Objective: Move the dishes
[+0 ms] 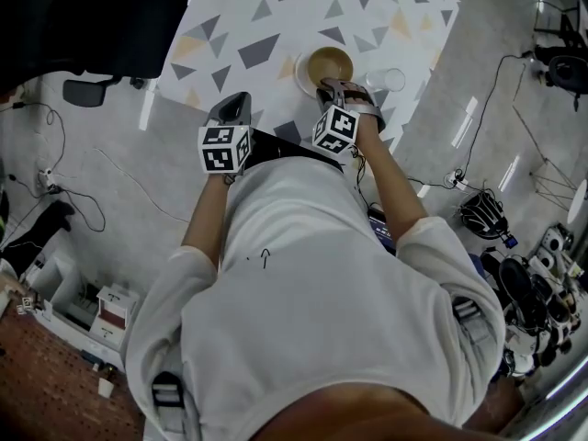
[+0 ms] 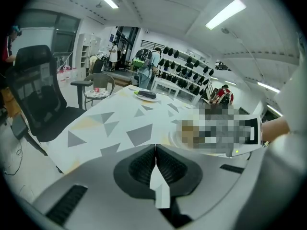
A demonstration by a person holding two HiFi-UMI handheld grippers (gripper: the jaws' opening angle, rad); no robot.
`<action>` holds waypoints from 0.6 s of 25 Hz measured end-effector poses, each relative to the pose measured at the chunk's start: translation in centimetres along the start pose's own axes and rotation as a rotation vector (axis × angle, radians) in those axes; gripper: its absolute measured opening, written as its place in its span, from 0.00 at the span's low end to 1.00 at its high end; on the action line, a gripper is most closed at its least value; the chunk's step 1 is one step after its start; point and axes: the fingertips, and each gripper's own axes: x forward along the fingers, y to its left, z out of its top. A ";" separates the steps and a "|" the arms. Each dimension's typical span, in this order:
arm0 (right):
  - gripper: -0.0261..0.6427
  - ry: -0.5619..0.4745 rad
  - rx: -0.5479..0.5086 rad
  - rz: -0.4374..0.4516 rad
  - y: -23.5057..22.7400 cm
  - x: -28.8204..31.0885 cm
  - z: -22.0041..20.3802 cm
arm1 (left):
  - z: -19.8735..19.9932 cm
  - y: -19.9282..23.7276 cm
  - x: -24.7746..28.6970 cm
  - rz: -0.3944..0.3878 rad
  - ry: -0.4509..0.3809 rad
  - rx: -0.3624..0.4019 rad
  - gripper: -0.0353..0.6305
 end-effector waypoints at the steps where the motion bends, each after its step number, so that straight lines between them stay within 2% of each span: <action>1: 0.14 0.001 0.005 -0.001 -0.1 0.0 0.0 | 0.1 0.0 0.1 -0.002 0.000 0.004 0.08; 2: 0.07 -0.002 0.015 -0.004 -0.3 -0.1 0.0 | 0.3 -0.1 0.1 -0.005 0.000 0.008 0.08; 3: 0.06 -0.010 0.030 -0.005 -0.4 -0.2 0.1 | 0.5 -0.1 0.2 -0.008 0.000 0.012 0.08; 11: 0.06 -0.049 0.142 -0.020 -1.6 -1.3 0.3 | 1.7 -1.6 1.5 -0.074 0.008 0.064 0.08; 15: 0.06 -0.097 0.260 -0.033 -2.9 -2.8 1.3 | 3.4 -2.6 2.6 -0.128 -0.004 0.112 0.08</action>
